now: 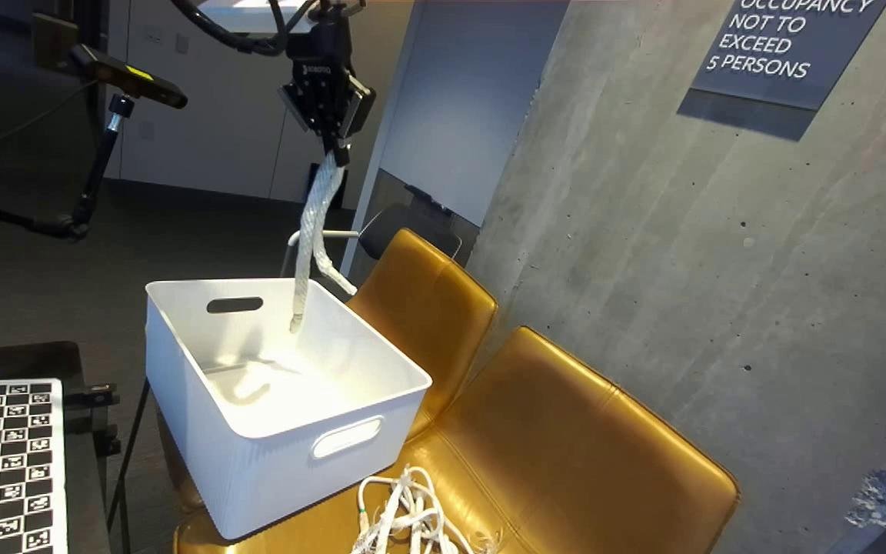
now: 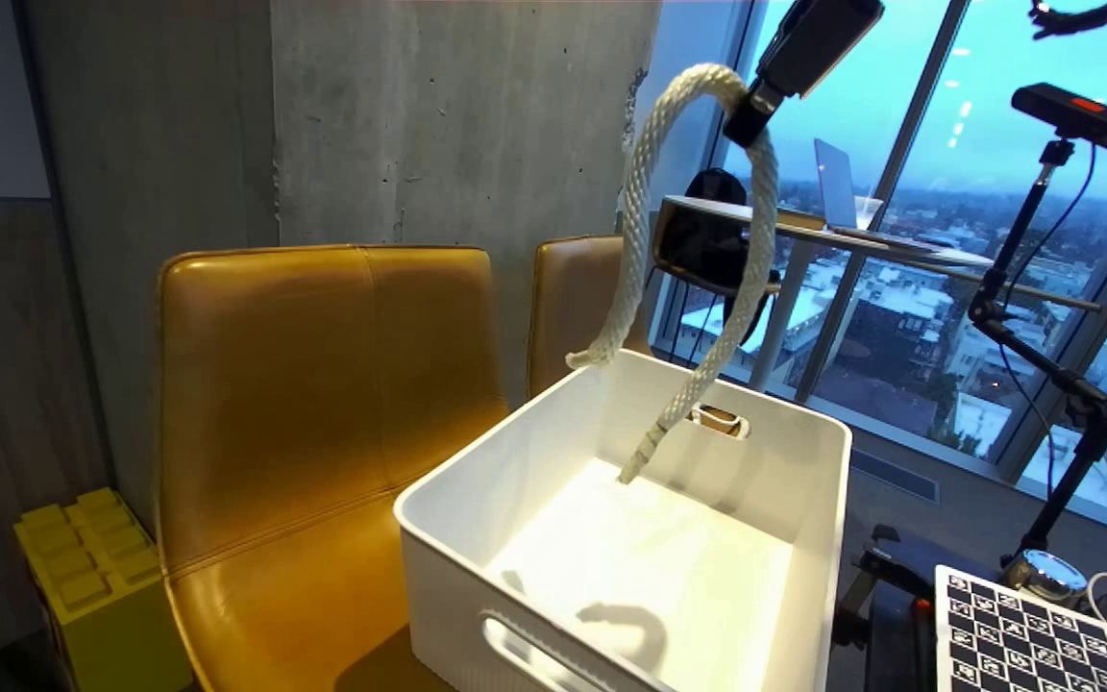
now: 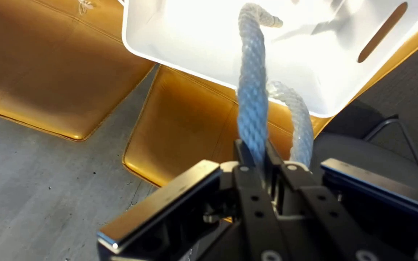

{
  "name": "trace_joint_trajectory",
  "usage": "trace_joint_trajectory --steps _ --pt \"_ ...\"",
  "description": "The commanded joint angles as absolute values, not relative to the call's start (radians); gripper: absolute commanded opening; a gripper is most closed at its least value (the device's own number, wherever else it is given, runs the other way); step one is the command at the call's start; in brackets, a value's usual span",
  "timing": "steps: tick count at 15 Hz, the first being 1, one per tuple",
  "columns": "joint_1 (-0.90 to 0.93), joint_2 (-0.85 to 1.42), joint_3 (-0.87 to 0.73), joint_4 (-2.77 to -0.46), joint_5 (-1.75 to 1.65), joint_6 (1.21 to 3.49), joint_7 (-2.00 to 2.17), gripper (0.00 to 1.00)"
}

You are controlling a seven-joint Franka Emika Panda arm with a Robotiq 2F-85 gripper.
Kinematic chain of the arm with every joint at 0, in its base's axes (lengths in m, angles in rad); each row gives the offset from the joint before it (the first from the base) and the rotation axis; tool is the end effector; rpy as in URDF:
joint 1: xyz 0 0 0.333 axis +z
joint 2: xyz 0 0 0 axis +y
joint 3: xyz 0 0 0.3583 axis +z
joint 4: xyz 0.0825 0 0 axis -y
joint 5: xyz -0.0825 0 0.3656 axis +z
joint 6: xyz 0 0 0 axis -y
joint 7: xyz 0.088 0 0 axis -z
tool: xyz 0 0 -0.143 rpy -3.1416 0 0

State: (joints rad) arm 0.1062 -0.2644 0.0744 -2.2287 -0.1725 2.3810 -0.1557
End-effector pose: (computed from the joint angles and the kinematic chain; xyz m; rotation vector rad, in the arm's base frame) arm 0.4865 0.0856 0.5415 2.8509 0.6344 0.6172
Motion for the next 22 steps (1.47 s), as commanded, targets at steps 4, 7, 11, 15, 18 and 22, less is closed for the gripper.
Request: trace_joint_trajectory --steps 4,7,11,15,18,22 --pt "0.096 -0.283 0.051 -2.335 -0.161 2.474 -0.192 0.5" --pt "0.09 -0.29 0.03 -2.354 -0.151 2.479 -0.217 0.73" --pt "0.066 -0.283 -0.034 -2.368 -0.145 2.453 -0.334 0.99" --pt "0.01 -0.228 -0.135 -2.343 -0.147 2.441 -0.5 1.0" --pt "-0.037 -0.145 -0.216 -2.29 -0.133 2.426 -0.651 1.0" --pt "-0.096 -0.012 -0.255 -2.188 -0.101 2.393 -0.804 1.0"
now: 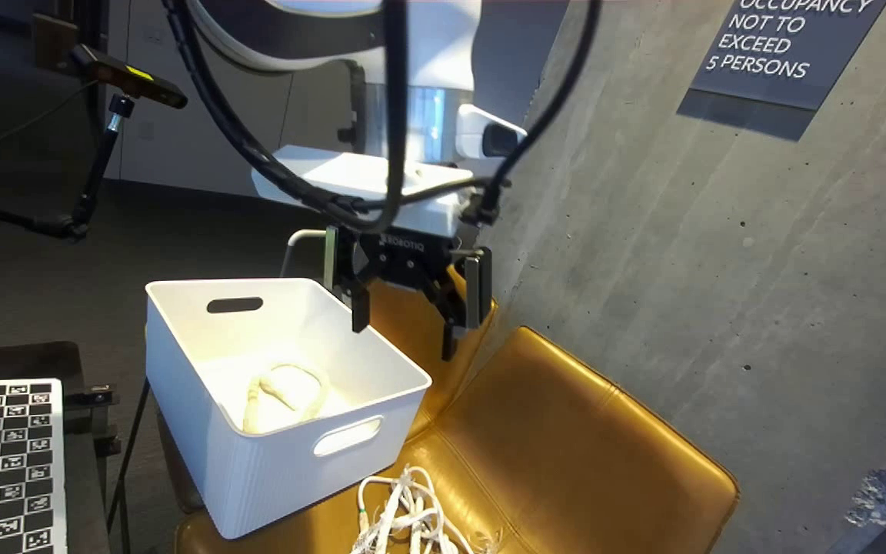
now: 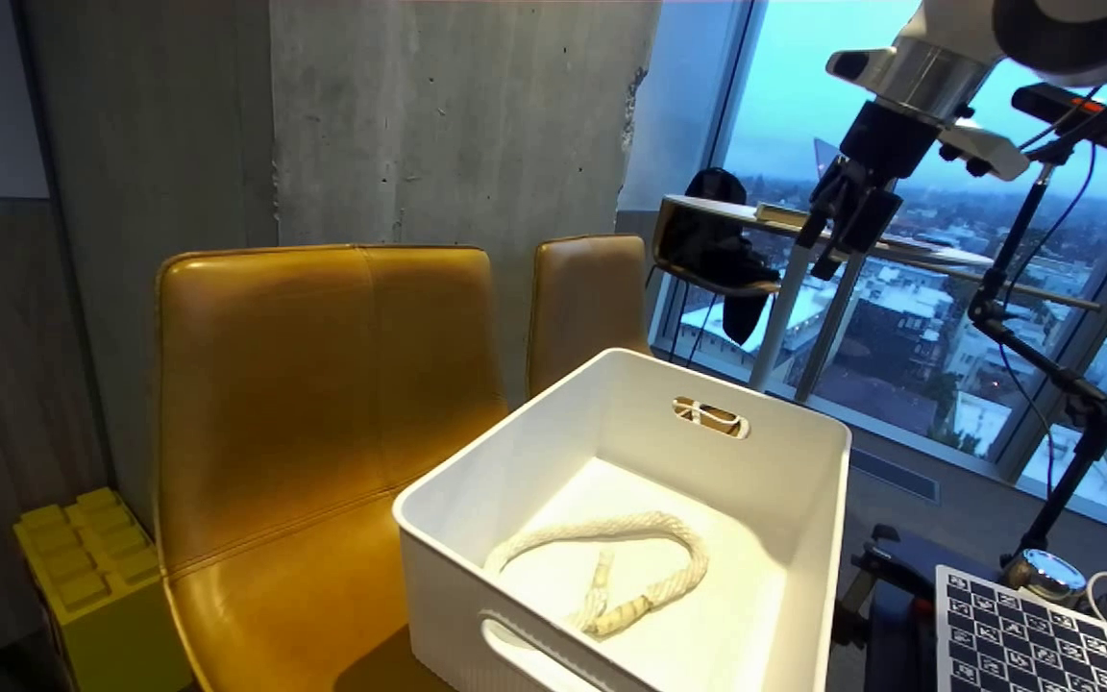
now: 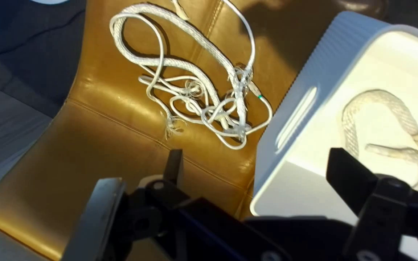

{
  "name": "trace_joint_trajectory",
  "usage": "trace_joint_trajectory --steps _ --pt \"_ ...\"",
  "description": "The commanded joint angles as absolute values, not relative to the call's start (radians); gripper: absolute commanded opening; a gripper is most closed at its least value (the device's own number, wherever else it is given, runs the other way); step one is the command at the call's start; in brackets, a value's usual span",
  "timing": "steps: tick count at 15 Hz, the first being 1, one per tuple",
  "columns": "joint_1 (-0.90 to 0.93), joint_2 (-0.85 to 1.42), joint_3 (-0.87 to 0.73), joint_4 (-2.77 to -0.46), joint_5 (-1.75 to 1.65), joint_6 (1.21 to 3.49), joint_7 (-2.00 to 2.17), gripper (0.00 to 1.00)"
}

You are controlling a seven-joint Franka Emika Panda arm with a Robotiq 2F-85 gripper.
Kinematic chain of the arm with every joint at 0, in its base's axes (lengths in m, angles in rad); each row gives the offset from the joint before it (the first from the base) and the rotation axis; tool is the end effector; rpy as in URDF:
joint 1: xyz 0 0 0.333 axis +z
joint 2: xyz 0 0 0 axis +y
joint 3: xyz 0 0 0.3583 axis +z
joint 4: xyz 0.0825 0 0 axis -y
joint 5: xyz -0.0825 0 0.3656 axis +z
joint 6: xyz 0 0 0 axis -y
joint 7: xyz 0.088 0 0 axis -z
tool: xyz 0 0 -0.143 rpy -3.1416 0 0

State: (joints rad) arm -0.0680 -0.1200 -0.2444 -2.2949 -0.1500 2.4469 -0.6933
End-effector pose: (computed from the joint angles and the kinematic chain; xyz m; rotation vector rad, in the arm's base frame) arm 0.4840 -0.1625 0.4430 2.8419 0.6969 0.2894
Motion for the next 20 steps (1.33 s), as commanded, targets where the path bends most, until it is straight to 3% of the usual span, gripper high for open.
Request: trace_joint_trajectory --steps 1,20 --pt "-0.111 0.031 -0.251 -2.162 -0.097 2.39 -0.836 1.0" --pt "-0.166 0.574 -0.205 -1.952 -0.521 2.487 -0.881 1.0"
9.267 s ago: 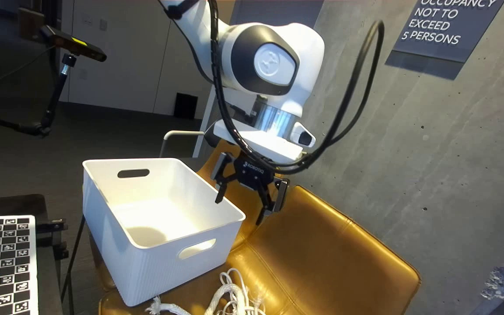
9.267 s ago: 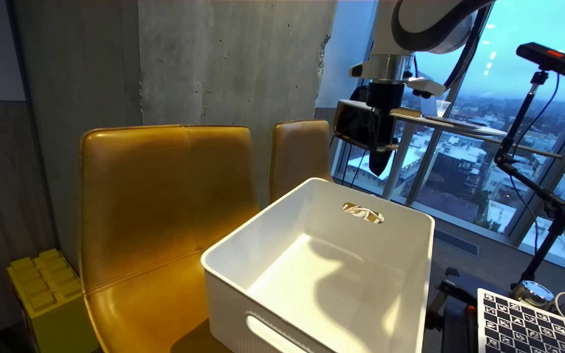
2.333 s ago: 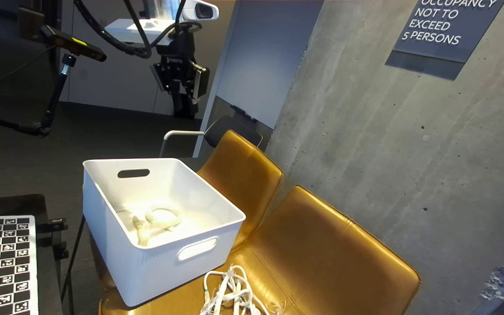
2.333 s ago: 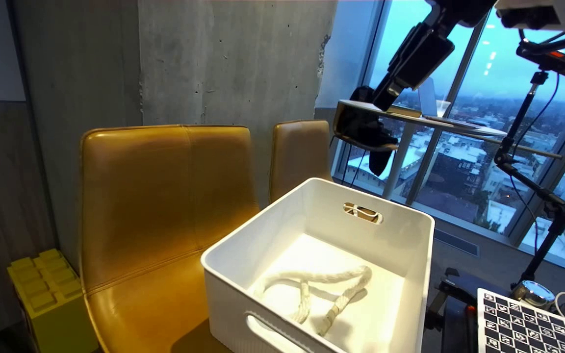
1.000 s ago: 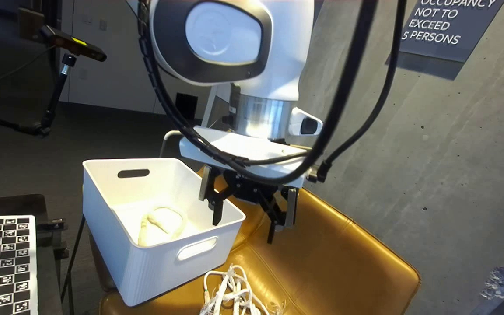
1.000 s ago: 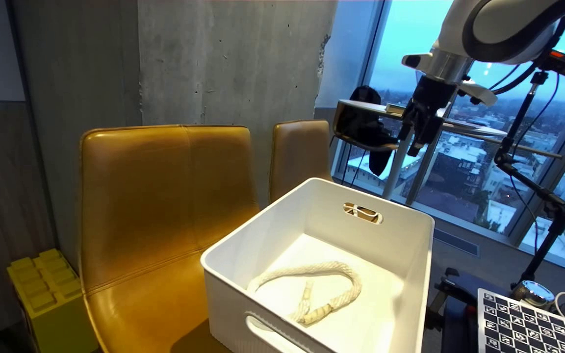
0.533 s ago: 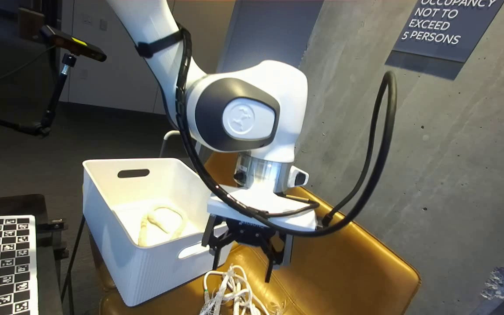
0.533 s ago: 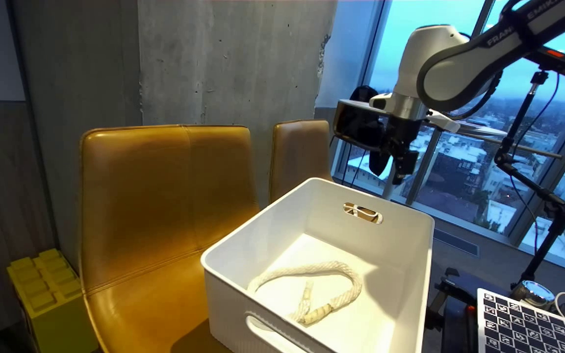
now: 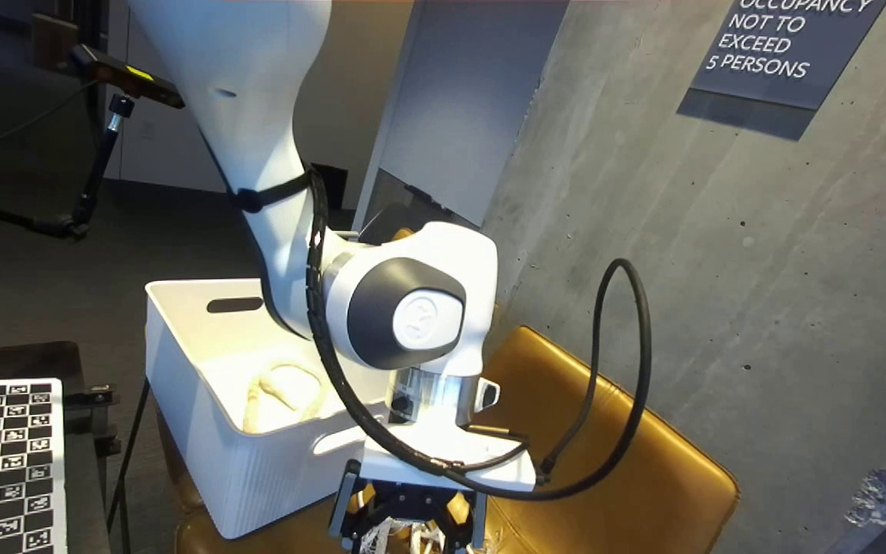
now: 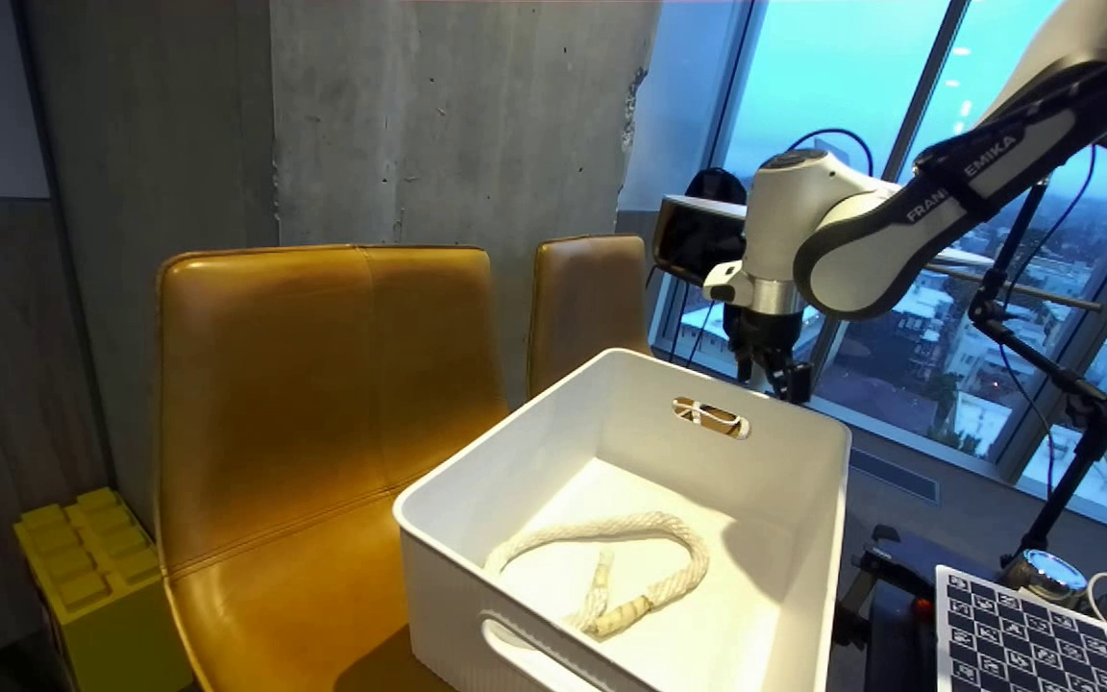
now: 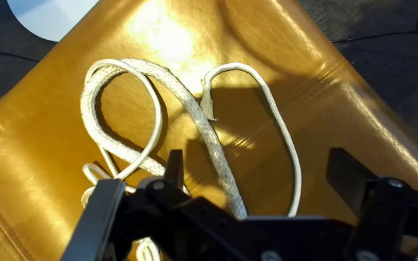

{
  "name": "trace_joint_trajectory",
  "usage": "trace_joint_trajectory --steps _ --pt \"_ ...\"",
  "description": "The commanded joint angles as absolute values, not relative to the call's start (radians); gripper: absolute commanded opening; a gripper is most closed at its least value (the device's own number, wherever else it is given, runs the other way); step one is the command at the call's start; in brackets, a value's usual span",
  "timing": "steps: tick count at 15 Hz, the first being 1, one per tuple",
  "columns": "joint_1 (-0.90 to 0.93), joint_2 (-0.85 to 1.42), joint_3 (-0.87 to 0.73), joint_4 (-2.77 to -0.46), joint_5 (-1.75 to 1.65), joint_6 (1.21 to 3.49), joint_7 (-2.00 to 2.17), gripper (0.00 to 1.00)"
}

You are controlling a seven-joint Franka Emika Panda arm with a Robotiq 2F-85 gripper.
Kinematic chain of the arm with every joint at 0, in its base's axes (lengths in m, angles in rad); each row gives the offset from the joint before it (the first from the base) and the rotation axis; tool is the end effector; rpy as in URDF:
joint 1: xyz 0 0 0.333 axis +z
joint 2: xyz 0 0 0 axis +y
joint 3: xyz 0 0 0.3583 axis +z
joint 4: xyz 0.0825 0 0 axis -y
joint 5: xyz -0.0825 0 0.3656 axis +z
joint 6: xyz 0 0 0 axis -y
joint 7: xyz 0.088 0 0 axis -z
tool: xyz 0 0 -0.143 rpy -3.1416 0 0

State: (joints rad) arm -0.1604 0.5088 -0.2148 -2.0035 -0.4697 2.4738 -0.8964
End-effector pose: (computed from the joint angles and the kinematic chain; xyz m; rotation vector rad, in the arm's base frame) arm 0.5698 -0.2290 0.2212 2.5341 1.2627 -0.3779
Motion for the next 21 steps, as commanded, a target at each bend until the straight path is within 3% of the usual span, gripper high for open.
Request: trace_joint_trajectory --steps 1,14,15,16,21 --pt "-0.165 0.598 -0.203 -1.936 -0.528 2.483 -0.878 1.0" --pt "-0.159 0.894 -0.209 -1.702 -0.543 2.479 -0.833 1.0" --pt "-0.16 0.896 -0.209 -1.695 -0.541 2.476 -0.832 0.92" --pt "-0.159 0.897 -0.209 -1.69 -0.541 2.475 -0.829 0.74" --pt "-0.161 0.889 -0.212 -1.69 -0.539 2.473 -0.813 0.35"
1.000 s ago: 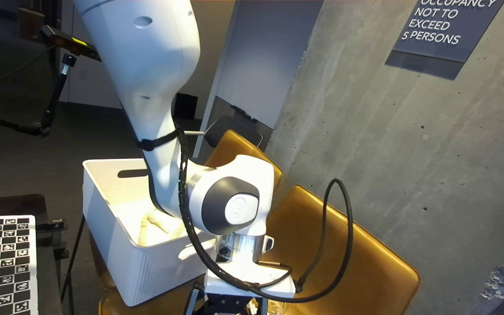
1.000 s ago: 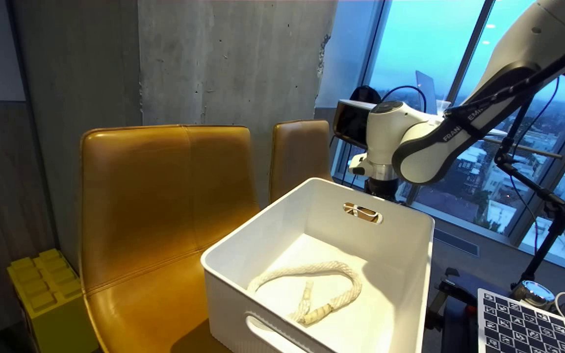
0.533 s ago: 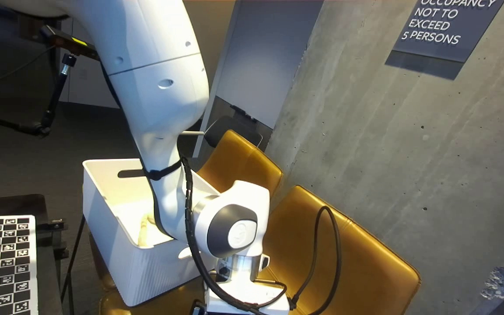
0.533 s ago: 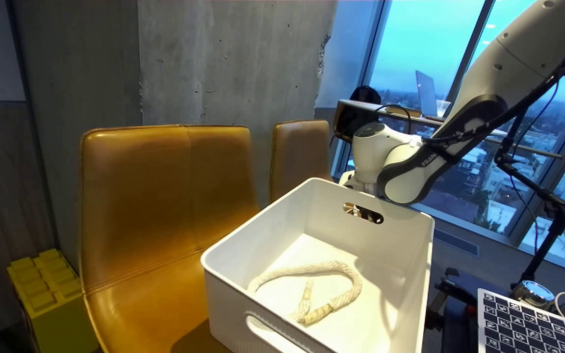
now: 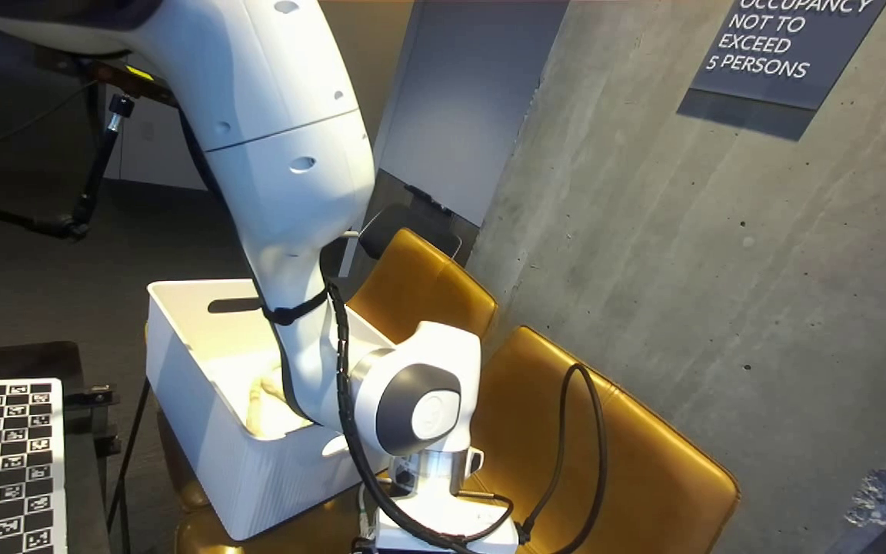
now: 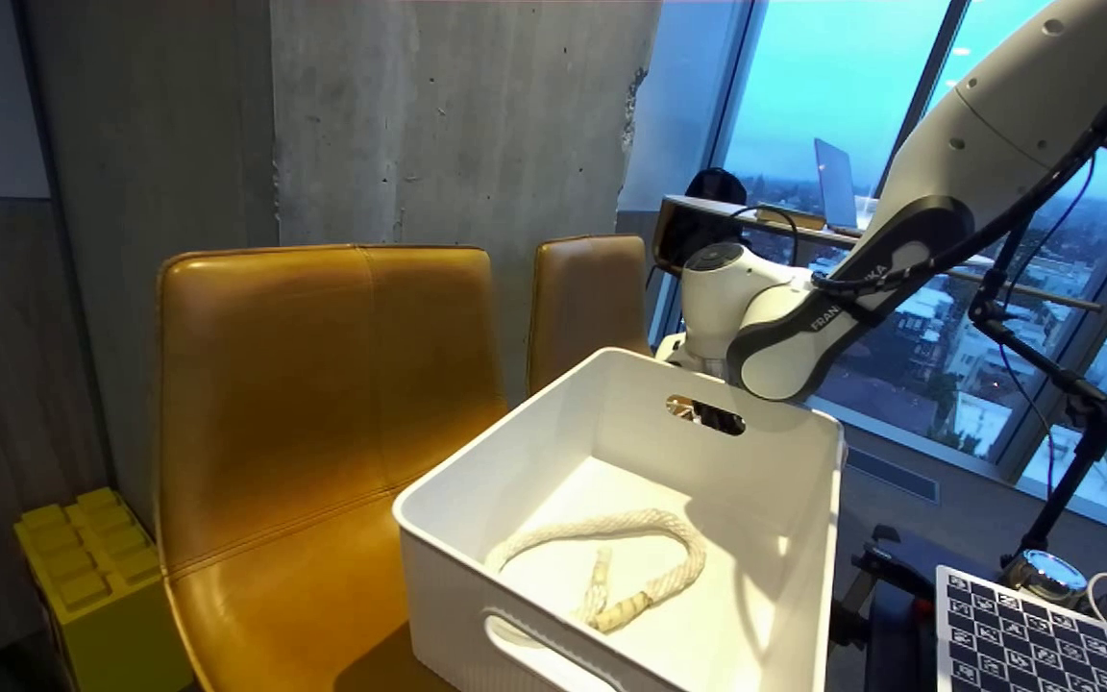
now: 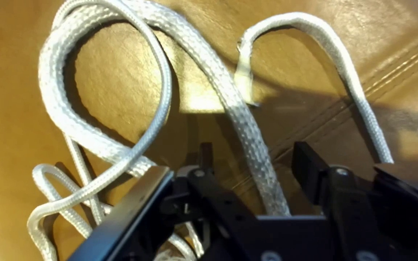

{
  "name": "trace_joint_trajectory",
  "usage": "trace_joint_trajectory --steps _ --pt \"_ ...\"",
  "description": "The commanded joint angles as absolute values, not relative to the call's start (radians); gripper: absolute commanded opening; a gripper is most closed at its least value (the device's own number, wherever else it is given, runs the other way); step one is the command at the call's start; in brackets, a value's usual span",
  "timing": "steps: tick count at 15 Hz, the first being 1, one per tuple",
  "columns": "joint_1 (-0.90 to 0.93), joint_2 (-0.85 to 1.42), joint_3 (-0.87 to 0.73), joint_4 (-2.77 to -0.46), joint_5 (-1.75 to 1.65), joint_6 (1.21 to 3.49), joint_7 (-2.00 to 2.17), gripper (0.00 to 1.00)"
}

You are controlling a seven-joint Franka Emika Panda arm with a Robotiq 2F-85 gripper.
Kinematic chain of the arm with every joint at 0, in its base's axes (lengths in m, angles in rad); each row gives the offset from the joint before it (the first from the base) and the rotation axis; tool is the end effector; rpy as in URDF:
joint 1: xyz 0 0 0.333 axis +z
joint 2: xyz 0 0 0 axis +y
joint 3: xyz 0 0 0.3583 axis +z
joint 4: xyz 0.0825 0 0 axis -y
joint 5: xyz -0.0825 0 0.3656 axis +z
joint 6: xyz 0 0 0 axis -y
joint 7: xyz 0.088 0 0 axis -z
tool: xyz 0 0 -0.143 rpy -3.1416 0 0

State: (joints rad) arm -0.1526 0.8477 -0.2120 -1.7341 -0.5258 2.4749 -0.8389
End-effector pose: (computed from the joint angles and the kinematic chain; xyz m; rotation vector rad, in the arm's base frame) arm 0.6224 -0.2370 0.1040 2.4569 1.3023 -0.4995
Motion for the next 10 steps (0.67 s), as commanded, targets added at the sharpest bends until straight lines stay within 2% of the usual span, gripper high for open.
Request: trace_joint_trajectory --steps 1,4,5,10 --pt "-0.162 0.887 -0.212 -1.69 -0.539 2.472 -0.809 0.29" --pt "-0.17 0.888 -0.21 -1.688 -0.535 2.47 -0.802 0.05" --pt "-0.174 0.89 -0.21 -1.686 -0.533 2.47 -0.8 0.01" --pt "-0.192 0.881 -0.207 -1.687 -0.52 2.458 -0.798 0.02"
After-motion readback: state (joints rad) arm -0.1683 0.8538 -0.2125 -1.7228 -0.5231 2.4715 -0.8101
